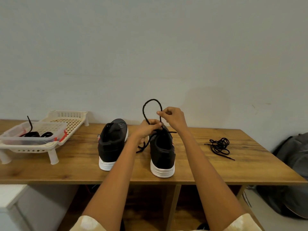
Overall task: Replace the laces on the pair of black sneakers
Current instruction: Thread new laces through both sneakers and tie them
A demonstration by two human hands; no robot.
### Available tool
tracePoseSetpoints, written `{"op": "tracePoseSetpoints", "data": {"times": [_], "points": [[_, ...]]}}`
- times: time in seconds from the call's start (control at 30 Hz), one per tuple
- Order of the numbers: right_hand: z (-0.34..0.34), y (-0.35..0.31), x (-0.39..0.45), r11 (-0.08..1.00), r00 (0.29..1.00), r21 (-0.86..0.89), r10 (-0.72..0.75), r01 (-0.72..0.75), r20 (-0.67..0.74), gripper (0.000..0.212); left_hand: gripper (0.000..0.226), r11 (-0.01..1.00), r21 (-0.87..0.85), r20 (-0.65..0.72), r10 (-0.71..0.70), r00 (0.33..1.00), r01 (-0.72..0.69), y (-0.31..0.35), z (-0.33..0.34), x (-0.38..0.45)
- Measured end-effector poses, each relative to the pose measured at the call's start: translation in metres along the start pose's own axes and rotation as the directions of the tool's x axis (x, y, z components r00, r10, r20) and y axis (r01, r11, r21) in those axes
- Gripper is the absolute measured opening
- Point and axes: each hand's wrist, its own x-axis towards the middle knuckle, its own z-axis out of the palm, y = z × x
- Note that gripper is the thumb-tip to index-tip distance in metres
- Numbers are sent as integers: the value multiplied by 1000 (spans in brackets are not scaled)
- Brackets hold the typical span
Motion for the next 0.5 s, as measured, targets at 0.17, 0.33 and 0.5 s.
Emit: {"op": "tracePoseSetpoints", "data": {"times": [0.17,0.33,0.5], "points": [[-6,1,2,982,907,-106,187,-158,376,36,20,823,-563,-97,-163,982,81,3,-5,0],[-16,-1,-3,941,795,-301,300,-156,528,41,23,626,-779,-192,-209,959,-19,19,2,7],[-14,0,-5,926,826,-367,278,-94,490,33,19,933,-360,-409,-163,898,5,26,-2,11]]}}
